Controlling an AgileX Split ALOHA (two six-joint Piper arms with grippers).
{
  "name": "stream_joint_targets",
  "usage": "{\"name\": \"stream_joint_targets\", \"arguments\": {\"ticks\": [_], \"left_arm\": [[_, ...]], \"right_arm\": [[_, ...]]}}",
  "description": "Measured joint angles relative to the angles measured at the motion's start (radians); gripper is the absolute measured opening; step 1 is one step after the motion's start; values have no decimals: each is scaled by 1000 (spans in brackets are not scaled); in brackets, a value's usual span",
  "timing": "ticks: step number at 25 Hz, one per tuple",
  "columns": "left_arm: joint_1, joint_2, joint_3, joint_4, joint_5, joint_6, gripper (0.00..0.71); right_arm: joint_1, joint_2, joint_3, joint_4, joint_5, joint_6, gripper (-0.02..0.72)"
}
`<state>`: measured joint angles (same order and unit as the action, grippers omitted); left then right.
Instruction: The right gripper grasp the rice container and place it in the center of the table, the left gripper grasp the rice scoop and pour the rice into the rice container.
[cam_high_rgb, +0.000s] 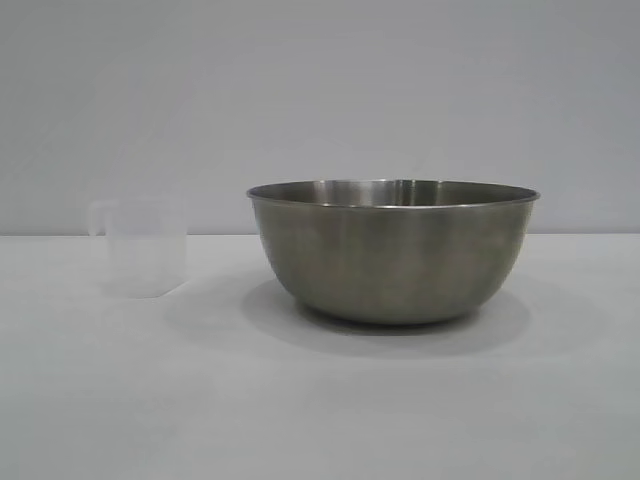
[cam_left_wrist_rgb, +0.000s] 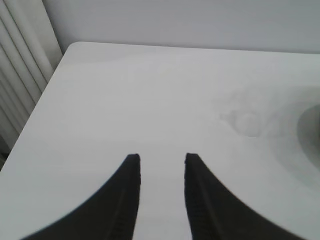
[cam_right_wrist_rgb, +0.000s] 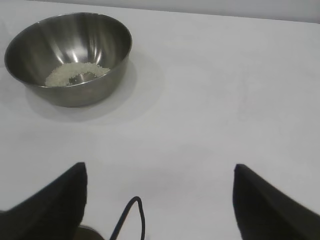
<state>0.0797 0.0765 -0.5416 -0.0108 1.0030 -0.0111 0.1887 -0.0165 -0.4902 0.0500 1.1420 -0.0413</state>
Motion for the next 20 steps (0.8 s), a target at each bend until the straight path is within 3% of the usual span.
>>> {"name": "stream_joint_targets", "arguments": {"ticks": [6, 20], "left_arm": [[0, -70, 0, -32, 108, 70, 174], [0, -94, 57, -53, 119, 71, 174]], "right_arm": [[0, 0, 0, 0, 0, 0, 538], [0, 0, 0, 0, 0, 0, 538]]}}
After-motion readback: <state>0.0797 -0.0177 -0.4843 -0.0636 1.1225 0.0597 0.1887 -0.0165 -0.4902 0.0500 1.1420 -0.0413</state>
